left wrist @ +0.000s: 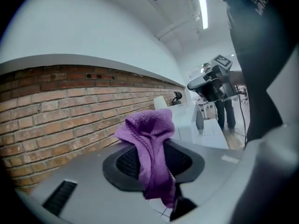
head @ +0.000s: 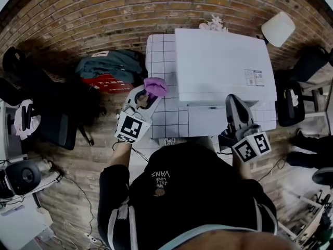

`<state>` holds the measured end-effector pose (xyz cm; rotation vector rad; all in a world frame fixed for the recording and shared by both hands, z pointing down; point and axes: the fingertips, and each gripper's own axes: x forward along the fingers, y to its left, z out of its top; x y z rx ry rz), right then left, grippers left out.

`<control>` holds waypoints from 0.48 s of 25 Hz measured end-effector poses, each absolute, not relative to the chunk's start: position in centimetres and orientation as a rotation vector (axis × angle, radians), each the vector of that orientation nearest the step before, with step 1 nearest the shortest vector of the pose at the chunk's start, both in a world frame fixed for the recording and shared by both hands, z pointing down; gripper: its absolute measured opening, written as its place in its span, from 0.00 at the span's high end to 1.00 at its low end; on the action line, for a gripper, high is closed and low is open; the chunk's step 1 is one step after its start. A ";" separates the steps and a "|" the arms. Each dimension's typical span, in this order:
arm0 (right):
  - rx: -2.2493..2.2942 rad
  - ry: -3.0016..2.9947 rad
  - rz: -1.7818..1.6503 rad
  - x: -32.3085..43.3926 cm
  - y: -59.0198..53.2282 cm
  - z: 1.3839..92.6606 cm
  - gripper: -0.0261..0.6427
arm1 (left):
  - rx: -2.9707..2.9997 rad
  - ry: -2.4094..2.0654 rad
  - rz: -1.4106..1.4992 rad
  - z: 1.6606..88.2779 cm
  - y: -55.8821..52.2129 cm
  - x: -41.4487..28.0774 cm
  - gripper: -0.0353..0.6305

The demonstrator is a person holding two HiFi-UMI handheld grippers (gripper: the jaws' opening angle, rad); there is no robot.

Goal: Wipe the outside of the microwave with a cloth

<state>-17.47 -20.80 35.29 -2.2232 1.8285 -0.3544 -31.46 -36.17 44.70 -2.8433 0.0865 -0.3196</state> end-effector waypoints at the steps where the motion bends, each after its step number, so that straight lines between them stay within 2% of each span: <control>1: -2.238 1.821 -0.361 -17.8 -20.9 35.5 0.96 | -2.867 0.085 -0.293 45.6 -35.8 -31.6 0.75; 12: -2.402 1.698 -0.330 -15.4 -19.0 34.7 0.96 | -3.127 0.081 -0.097 49.8 -33.9 -28.6 0.75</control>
